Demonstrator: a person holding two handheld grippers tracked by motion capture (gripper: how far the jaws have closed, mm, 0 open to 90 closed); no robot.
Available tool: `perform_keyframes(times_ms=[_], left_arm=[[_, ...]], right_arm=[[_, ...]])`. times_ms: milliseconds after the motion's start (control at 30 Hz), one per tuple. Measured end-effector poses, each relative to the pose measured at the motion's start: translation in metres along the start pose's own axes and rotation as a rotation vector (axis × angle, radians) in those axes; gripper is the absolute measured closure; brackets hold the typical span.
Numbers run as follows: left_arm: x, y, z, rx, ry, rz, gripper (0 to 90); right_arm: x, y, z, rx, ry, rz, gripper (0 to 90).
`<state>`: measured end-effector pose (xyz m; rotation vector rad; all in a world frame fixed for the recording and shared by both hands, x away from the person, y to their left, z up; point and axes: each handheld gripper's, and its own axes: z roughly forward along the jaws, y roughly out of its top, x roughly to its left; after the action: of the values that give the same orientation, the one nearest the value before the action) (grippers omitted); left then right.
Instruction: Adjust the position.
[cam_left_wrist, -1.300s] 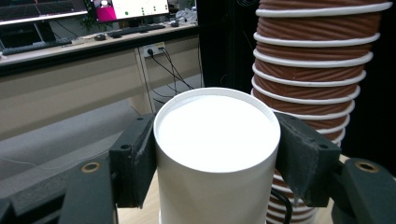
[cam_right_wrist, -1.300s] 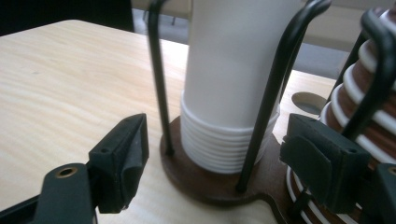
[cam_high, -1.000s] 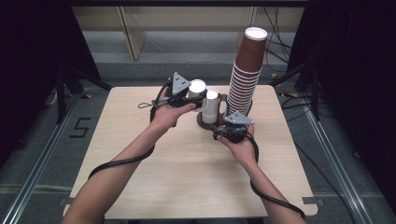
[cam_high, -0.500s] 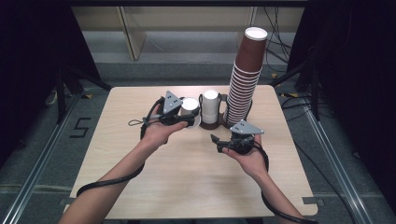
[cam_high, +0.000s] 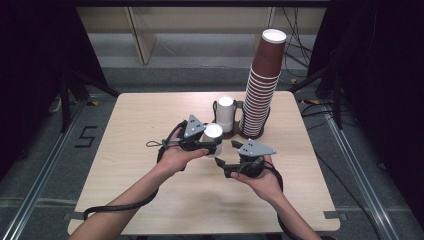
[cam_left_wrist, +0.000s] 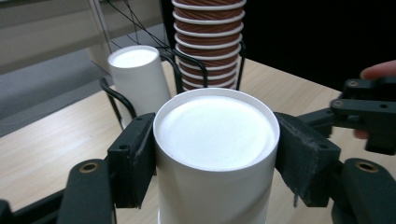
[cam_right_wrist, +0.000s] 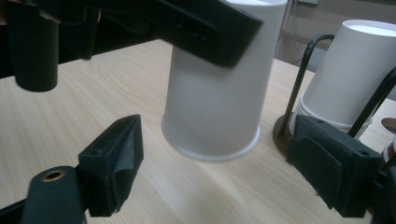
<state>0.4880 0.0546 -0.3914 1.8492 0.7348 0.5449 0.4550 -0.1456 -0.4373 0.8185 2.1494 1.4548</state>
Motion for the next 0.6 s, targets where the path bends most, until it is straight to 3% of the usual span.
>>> perform_keyframes(times_ms=[33,267,400,433,533,600], left_arm=[[-0.002,0.0,0.001,0.001,-0.008,-0.003,33.3],[-0.012,-0.002,0.007,0.004,-0.033,0.0,33.3],[-0.016,-0.002,0.01,0.0,-0.045,-0.004,33.3],[-0.016,-0.002,0.01,0.002,-0.048,-0.001,33.3],[-0.019,-0.003,0.011,-0.002,-0.064,0.0,33.3],[-0.021,-0.003,0.011,-0.006,-0.067,0.002,33.4]], right_arm=[[0.0,0.0,0.001,-0.001,0.001,-0.019,17.3],[-0.004,0.001,0.008,0.007,-0.014,-0.018,15.6],[-0.006,-0.001,0.01,-0.004,-0.018,-0.003,15.8],[-0.006,-0.002,0.01,0.013,-0.021,0.025,16.1],[-0.004,-0.005,0.011,0.014,-0.024,0.042,17.5],[-0.006,-0.006,0.012,-0.012,-0.023,0.017,18.9]])
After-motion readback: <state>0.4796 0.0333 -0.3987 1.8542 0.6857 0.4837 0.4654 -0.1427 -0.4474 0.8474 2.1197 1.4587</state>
